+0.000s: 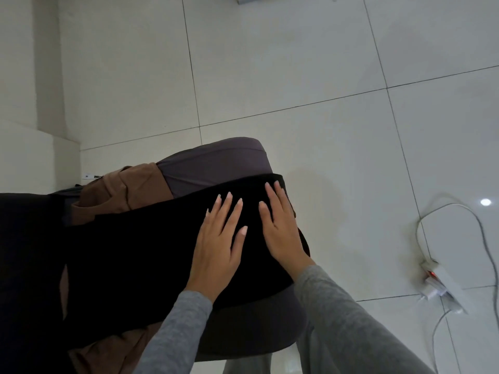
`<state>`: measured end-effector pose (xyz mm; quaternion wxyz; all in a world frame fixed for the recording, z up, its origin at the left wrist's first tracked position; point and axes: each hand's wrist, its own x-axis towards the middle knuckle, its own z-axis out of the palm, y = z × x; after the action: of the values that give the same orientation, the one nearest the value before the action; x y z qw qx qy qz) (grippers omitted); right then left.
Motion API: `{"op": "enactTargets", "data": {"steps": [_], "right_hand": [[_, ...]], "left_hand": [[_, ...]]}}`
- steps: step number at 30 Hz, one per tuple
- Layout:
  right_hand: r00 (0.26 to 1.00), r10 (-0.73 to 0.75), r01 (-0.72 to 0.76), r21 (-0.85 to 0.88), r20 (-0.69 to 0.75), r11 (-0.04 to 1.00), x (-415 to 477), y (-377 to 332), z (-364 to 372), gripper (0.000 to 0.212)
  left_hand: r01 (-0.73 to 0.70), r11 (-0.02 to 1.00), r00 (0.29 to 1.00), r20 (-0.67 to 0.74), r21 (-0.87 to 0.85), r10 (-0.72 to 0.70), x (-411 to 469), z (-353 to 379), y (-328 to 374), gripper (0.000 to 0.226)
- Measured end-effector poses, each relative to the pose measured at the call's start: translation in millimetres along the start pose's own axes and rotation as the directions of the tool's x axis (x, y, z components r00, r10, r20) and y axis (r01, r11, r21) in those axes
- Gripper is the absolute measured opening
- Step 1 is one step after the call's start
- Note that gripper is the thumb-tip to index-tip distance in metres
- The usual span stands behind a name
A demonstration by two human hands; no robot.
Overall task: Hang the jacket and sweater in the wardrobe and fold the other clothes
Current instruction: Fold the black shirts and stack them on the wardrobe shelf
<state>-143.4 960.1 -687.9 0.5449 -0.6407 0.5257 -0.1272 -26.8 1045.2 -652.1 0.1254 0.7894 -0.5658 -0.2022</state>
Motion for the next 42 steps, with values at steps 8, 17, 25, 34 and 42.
{"op": "enactTargets", "data": {"steps": [8, 17, 25, 34, 42], "right_hand": [[0.915, 0.397, -0.397, -0.014, 0.074, 0.918, -17.2, 74.2, -15.8, 0.060], [0.515, 0.813, -0.851, 0.275, 0.270, 0.448, -38.2, 103.6, -43.9, 0.038], [0.596, 0.788, -0.797, 0.234, 0.152, 0.557, -17.5, 100.2, -55.5, 0.019], [0.604, 0.654, -0.751, 0.050, 0.455, 0.658, -11.4, 73.9, -52.2, 0.023], [0.802, 0.596, -0.598, 0.099, 0.050, 0.796, 4.3, 84.8, -63.8, 0.026]], "left_hand": [[-0.014, 0.949, 0.997, 0.078, 0.314, -0.011, -4.1, 29.0, 9.5, 0.060], [-0.213, 0.926, 0.975, 0.134, 0.311, 0.180, -14.4, 46.8, 36.2, 0.057], [-0.279, 0.880, 0.949, 0.248, 0.385, 0.192, -21.7, 58.4, 43.5, 0.053], [-0.259, 0.890, 0.960, 0.202, 0.374, 0.194, -21.3, 59.3, 44.5, 0.051], [-0.253, 0.906, 0.963, 0.176, 0.339, 0.203, -20.6, 60.5, 43.8, 0.050]]}}
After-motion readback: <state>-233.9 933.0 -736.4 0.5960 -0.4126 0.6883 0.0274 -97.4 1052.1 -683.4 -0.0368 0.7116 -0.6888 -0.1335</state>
